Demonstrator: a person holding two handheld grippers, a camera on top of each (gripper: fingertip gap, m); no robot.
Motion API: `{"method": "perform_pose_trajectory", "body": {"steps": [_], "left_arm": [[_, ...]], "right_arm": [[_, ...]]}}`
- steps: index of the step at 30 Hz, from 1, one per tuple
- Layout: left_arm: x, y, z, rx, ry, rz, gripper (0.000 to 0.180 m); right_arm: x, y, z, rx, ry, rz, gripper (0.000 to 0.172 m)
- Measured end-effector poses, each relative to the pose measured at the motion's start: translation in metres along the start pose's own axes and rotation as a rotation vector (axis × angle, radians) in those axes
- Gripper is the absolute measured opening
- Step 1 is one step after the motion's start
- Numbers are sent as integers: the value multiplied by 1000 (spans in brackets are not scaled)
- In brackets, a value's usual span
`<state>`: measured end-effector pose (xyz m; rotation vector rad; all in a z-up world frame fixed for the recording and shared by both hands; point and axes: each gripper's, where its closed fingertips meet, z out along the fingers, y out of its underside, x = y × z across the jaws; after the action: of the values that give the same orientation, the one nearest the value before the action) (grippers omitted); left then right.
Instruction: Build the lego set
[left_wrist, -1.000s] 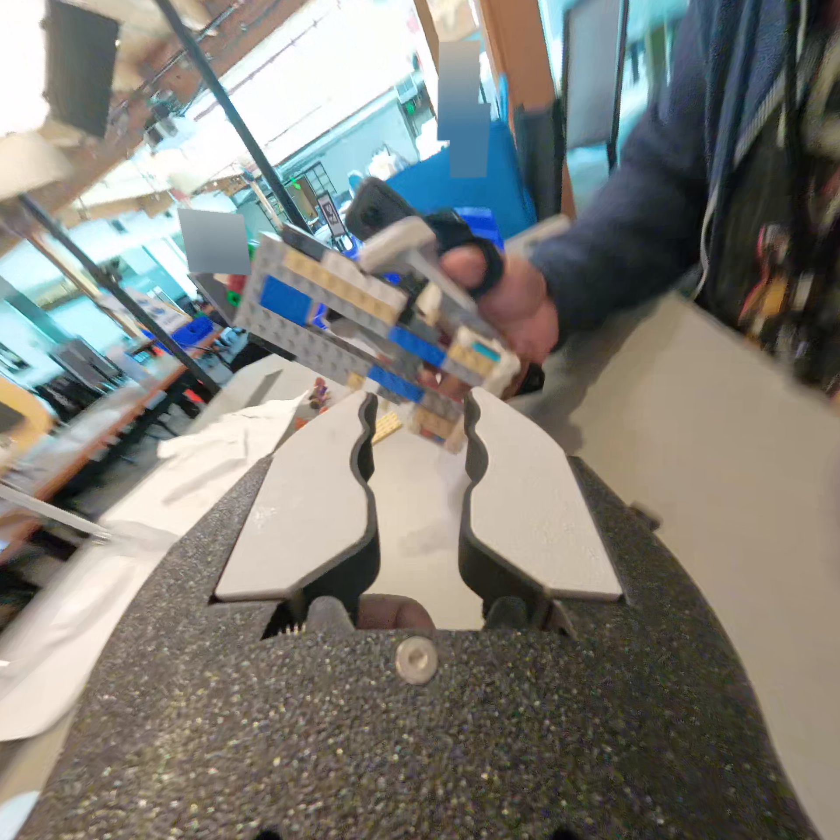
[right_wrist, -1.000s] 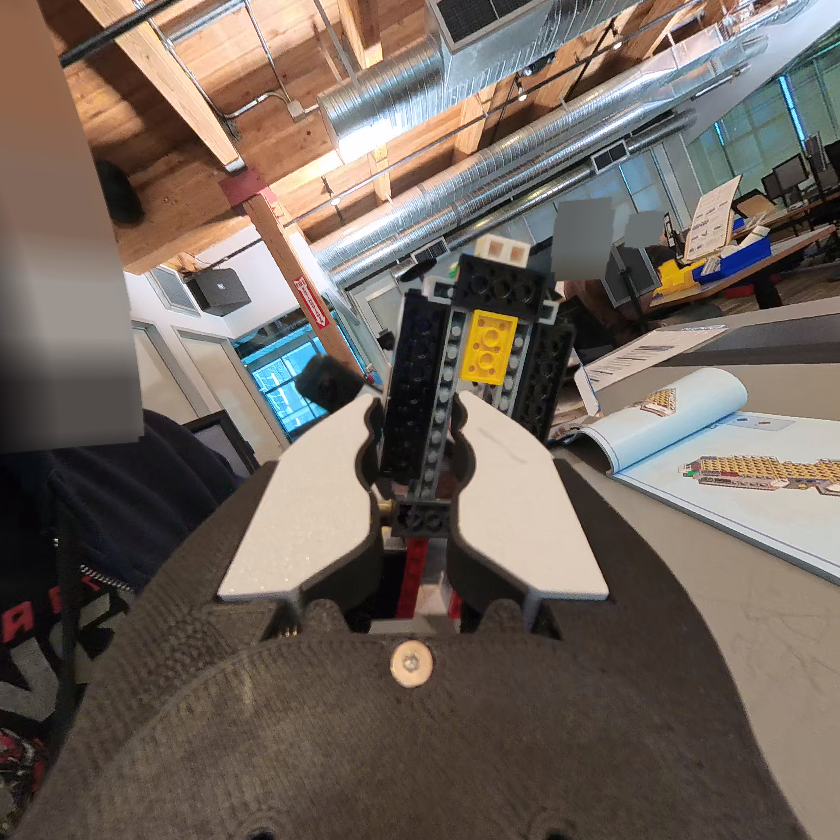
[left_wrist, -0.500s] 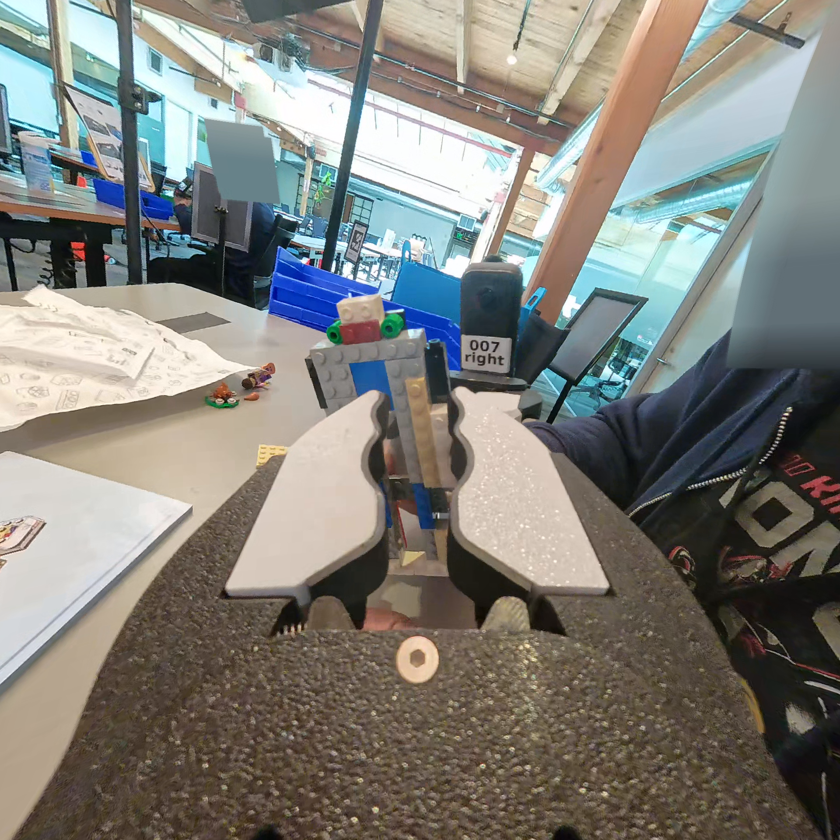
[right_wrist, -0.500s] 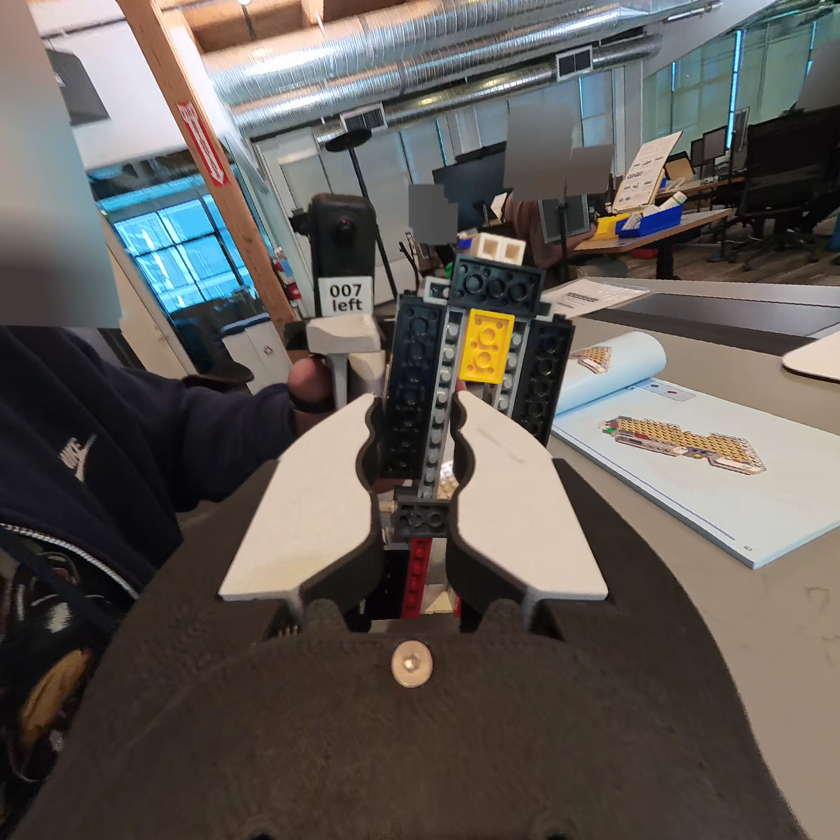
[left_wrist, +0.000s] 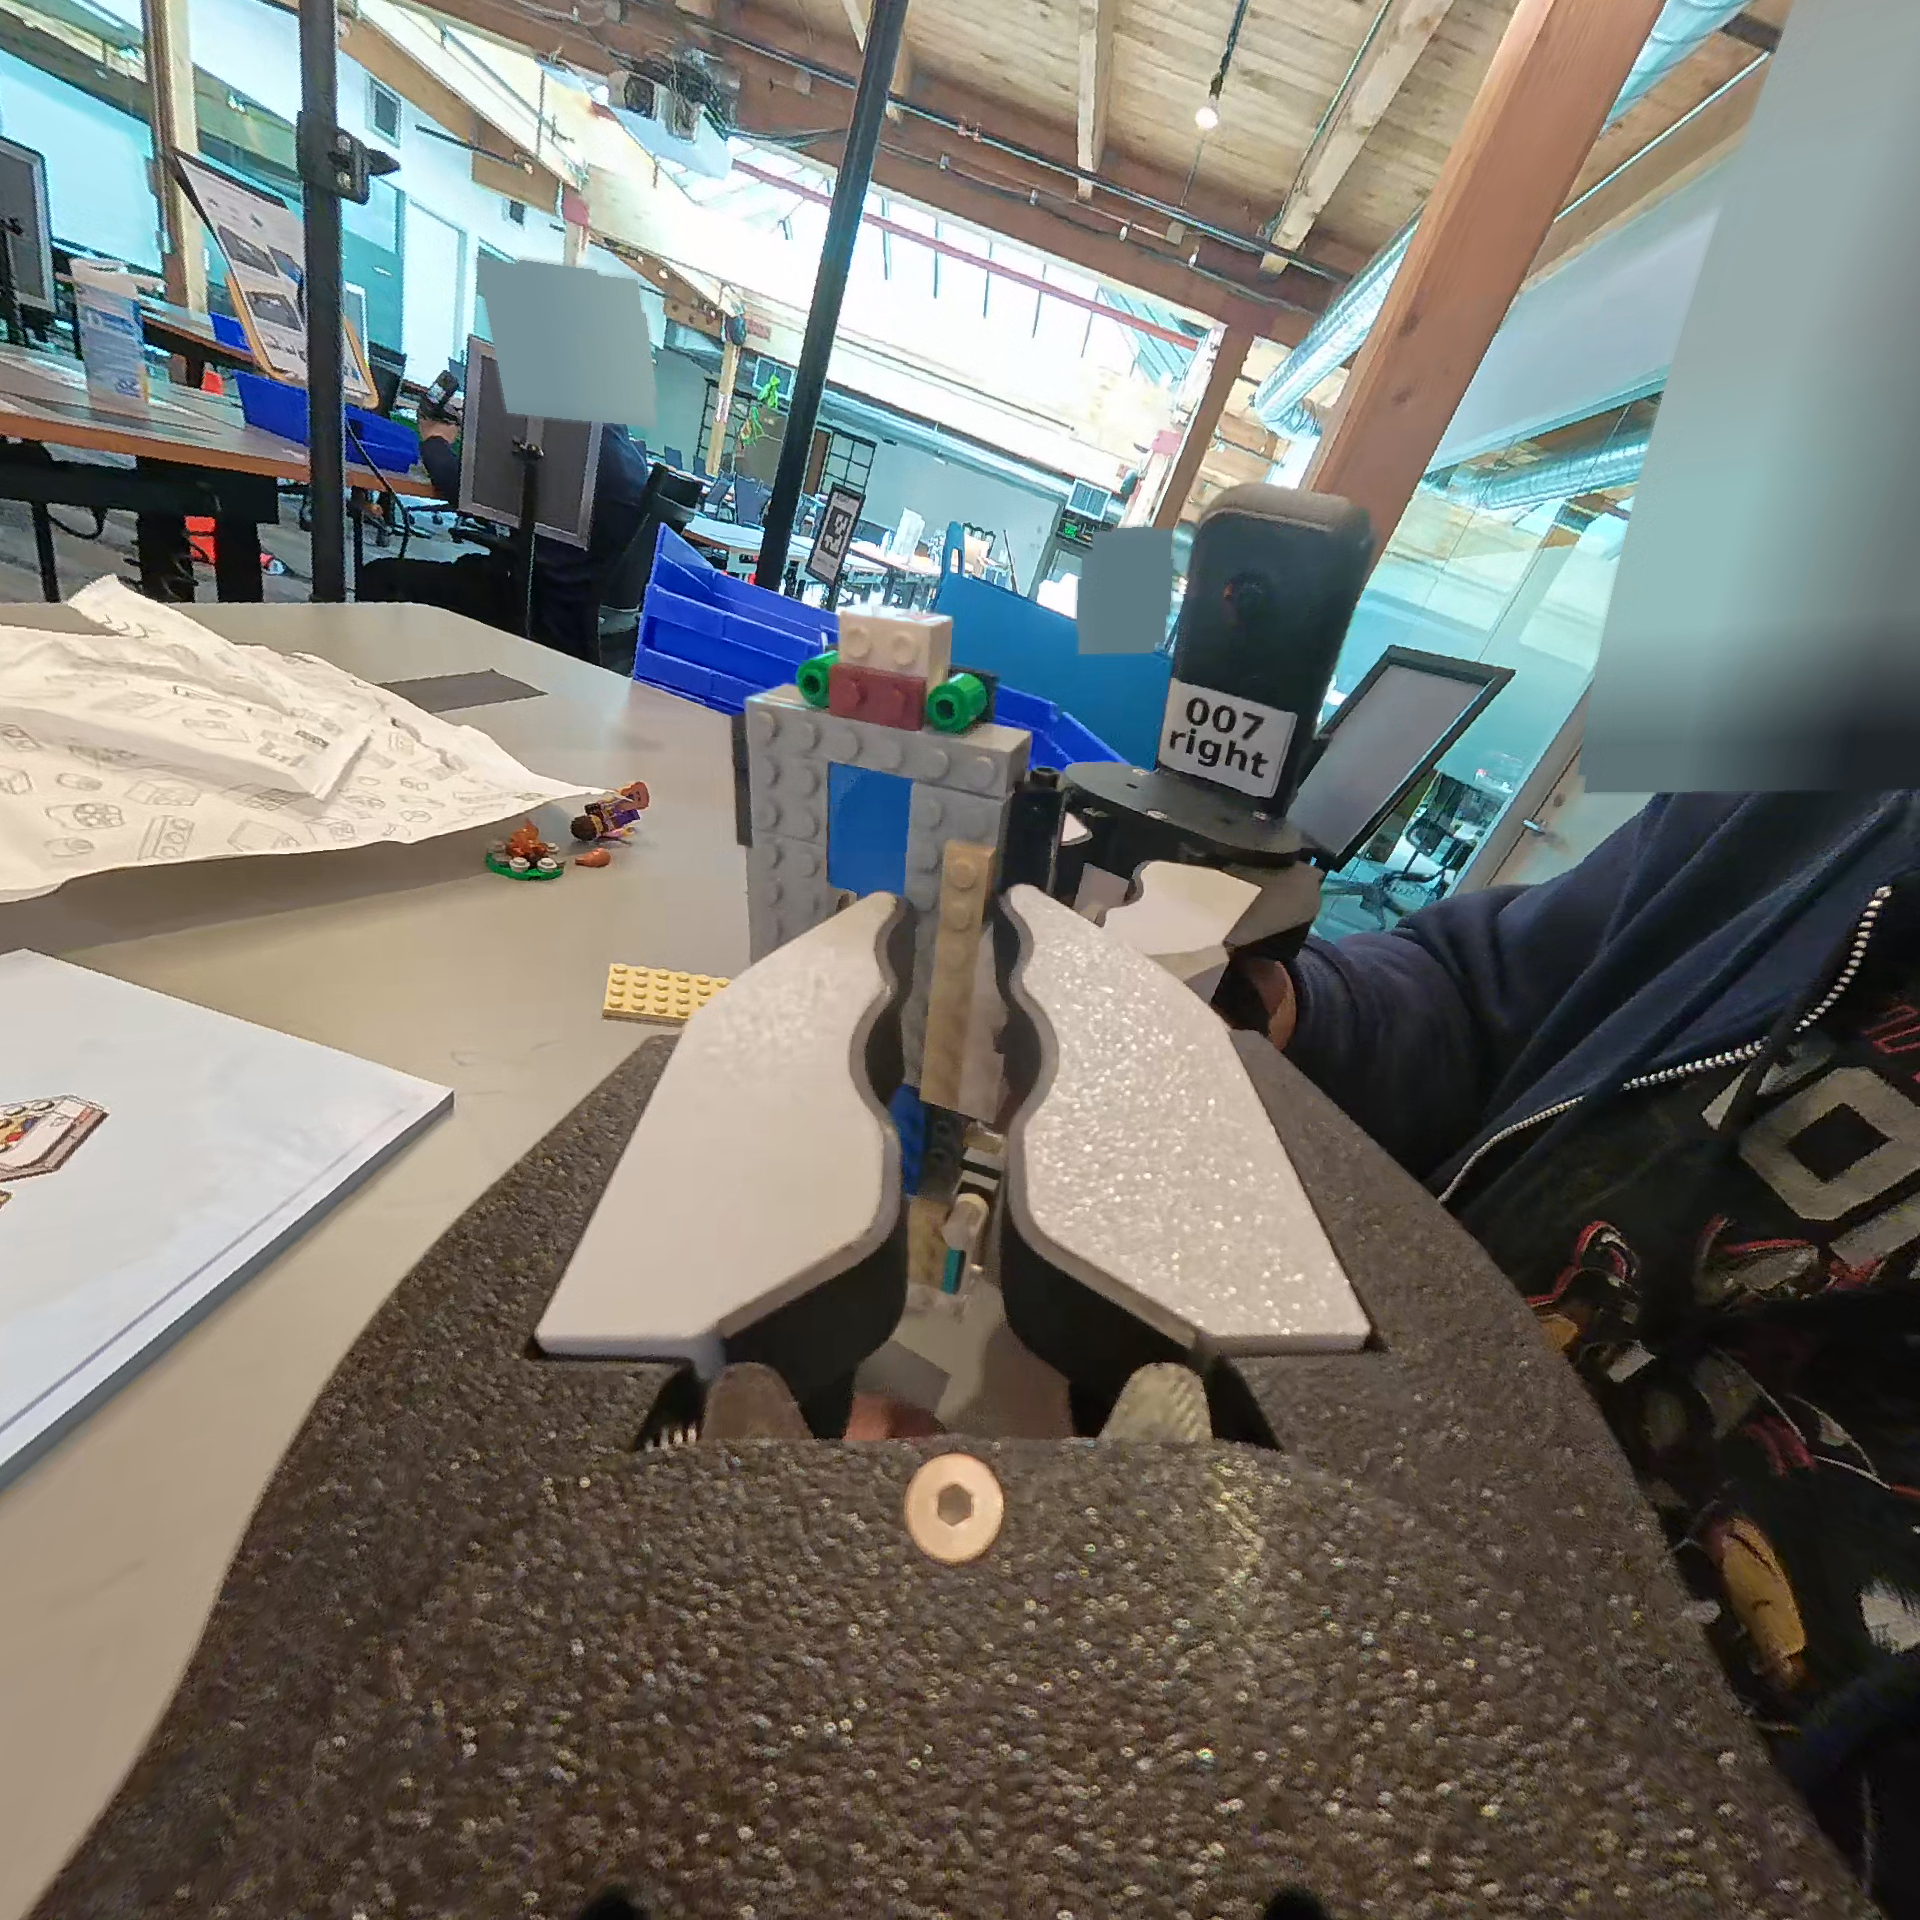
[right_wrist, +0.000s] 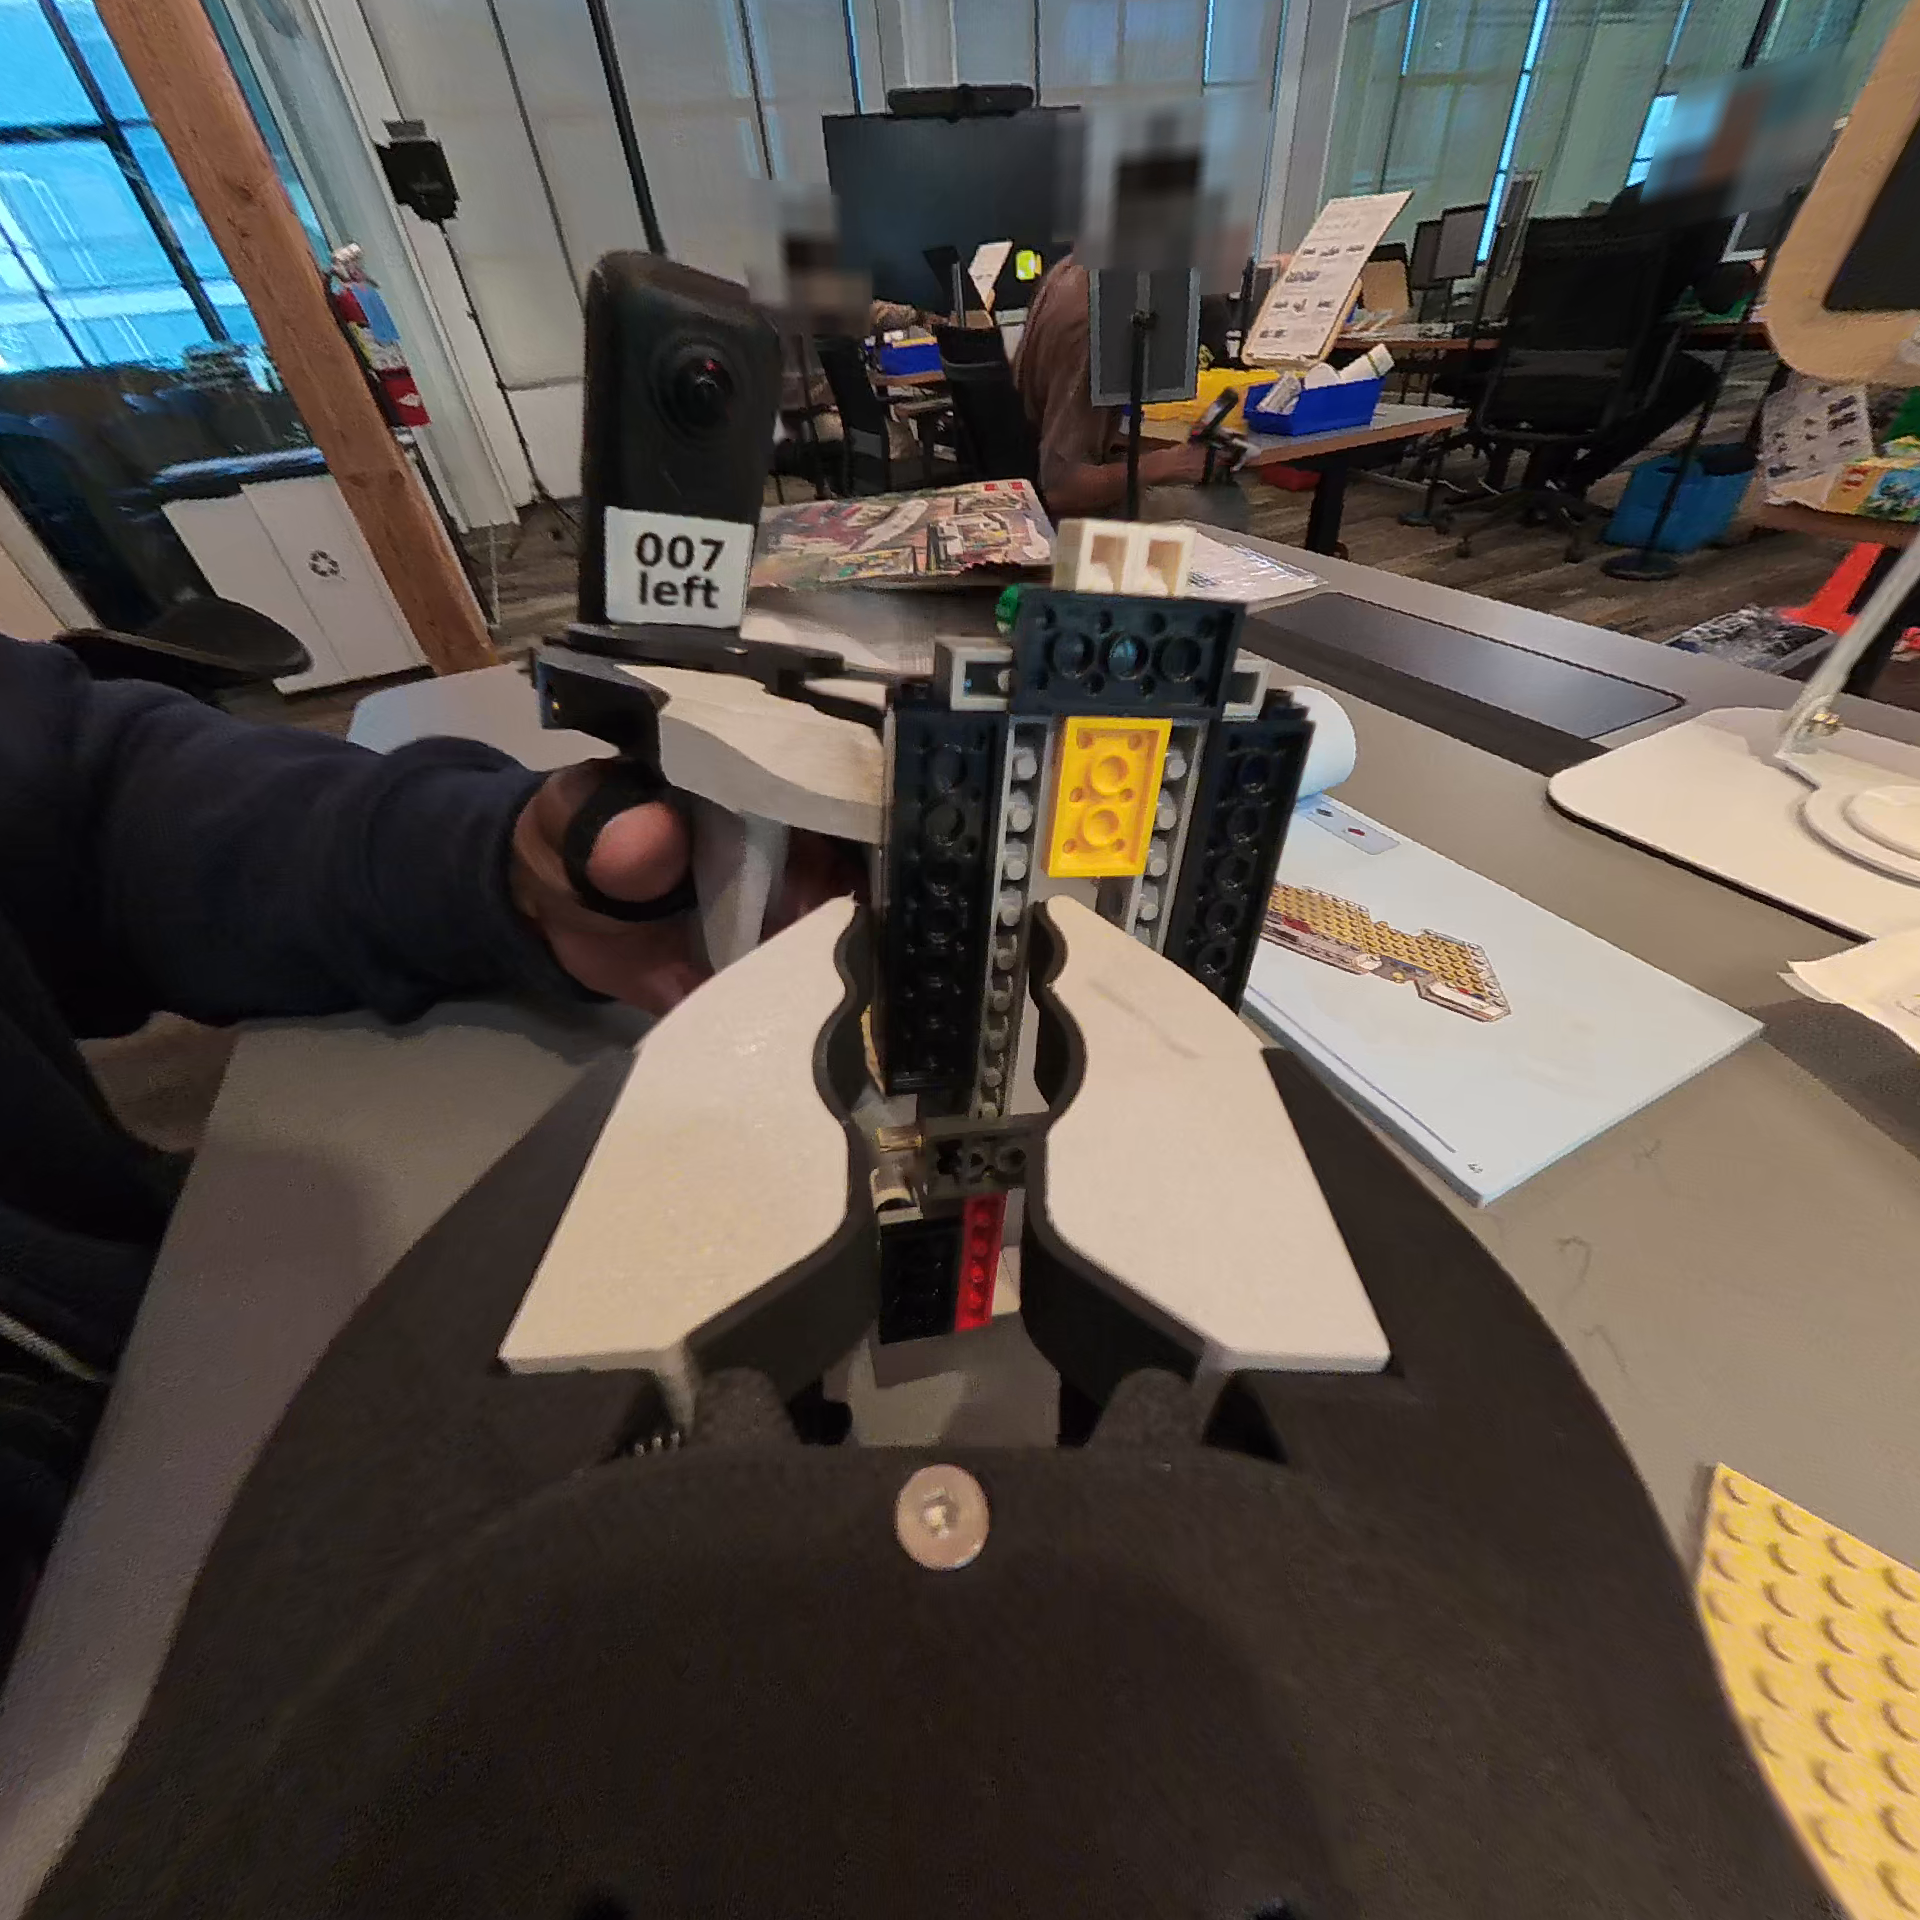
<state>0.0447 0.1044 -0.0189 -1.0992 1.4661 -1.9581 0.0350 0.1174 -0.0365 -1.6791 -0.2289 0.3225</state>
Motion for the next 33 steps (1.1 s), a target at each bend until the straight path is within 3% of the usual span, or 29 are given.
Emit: {"method": "perform_pose_trajectory", "body": {"steps": [12,33], "left_arm": [[-4,6,2,13,16,-75,15],[-4,14,2,-55,0,53,14]], "right_arm": [[11,13,0,-172,166,-170,30],[10,19,0,-207,141,-182,31]]}}
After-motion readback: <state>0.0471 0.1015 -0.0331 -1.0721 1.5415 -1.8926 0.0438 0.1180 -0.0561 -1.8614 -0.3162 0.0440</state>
